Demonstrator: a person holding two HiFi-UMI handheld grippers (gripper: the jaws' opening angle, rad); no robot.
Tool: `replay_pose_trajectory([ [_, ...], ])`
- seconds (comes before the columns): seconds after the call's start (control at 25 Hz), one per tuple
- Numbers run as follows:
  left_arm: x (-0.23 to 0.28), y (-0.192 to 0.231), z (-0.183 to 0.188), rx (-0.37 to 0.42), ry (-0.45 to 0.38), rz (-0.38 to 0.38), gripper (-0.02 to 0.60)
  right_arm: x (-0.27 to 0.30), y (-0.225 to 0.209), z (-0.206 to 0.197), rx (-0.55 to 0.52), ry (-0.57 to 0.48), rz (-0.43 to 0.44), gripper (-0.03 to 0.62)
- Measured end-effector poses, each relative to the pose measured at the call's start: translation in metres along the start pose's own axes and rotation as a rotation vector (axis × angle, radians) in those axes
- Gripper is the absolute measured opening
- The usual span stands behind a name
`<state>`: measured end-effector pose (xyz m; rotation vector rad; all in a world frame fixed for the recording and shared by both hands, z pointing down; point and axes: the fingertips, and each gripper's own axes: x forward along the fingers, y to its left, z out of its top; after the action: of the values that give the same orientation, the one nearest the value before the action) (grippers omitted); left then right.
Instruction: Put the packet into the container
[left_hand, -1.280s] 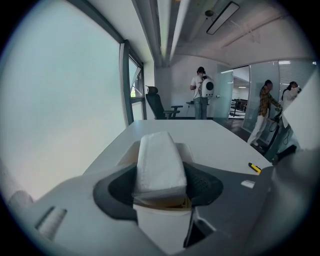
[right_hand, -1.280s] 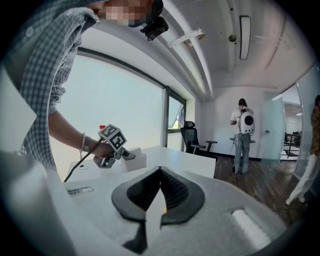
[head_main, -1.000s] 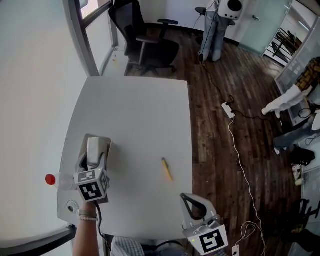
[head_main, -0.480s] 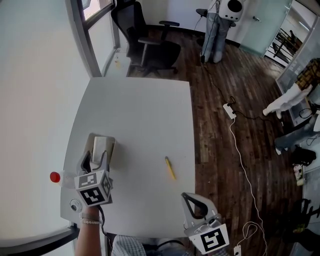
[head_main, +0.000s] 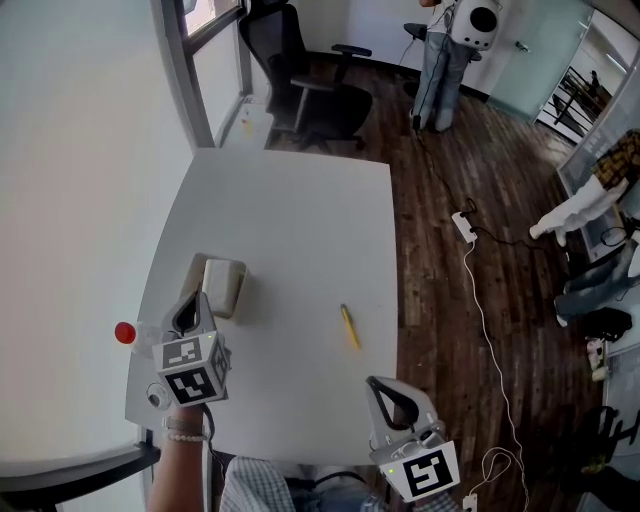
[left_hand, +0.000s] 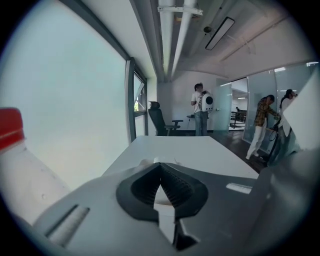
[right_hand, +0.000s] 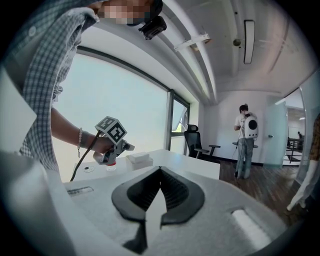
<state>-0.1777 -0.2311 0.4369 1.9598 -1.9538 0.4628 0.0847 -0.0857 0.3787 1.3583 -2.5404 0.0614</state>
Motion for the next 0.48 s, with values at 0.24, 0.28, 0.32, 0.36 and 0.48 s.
replay_pose_trajectory([
  [0.24, -0.019, -0.004, 0.013, -0.096, -0.026, -0.071, 0.003, -0.004, 0.008, 0.016, -0.034, -0.047, -0.003, -0.002],
  [0.28, -0.022, -0.003, 0.015, -0.119, -0.032, -0.082, 0.003, -0.004, 0.009, 0.019, -0.036, -0.053, -0.006, -0.002],
  [0.32, -0.025, -0.001, 0.019, -0.135, -0.039, -0.088, 0.003, -0.003, 0.009, 0.020, -0.037, -0.057, -0.009, -0.002],
  [0.36, -0.028, 0.001, 0.022, -0.141, -0.048, -0.090, 0.003, -0.003, 0.009, 0.022, -0.039, -0.059, -0.013, -0.002],
  [0.48, -0.044, 0.002, 0.034, -0.136, -0.081, -0.100, 0.003, -0.007, 0.004, 0.026, -0.059, -0.067, -0.036, -0.002],
])
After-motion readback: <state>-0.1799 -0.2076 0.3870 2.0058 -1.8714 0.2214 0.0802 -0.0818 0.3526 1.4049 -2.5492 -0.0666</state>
